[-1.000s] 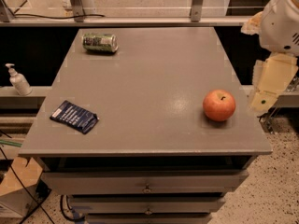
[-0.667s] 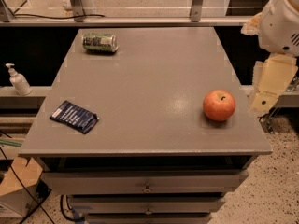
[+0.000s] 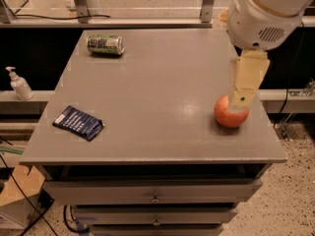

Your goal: Place green can upright

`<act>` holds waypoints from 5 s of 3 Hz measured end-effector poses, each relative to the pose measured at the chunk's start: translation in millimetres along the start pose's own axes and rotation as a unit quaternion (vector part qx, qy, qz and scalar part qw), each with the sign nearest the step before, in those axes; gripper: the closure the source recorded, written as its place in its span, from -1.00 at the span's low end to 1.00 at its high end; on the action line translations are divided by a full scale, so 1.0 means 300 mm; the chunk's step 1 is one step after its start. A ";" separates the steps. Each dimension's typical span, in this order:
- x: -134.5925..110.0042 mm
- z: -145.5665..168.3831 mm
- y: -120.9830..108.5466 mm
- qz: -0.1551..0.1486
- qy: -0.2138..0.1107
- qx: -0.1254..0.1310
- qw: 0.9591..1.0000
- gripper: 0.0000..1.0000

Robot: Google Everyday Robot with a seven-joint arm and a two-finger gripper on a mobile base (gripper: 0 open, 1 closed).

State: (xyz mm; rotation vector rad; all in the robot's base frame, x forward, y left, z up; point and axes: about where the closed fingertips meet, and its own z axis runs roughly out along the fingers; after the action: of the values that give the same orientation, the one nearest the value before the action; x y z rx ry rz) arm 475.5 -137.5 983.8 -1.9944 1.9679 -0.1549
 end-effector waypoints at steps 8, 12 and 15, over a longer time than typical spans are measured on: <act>-0.380 0.353 -0.422 -0.128 -0.072 -0.042 0.988 -1.00; -0.510 0.460 -0.548 -0.123 -0.106 -0.033 0.986 -1.00; -0.764 0.649 -0.699 -0.171 -0.139 -0.042 0.974 -1.00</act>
Offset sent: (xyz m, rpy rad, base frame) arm 0.0155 0.0286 -0.0026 0.0007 0.0006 0.0825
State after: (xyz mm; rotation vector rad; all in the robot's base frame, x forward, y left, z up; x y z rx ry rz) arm 726.1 117.2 901.5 -2.2557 1.4735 0.1232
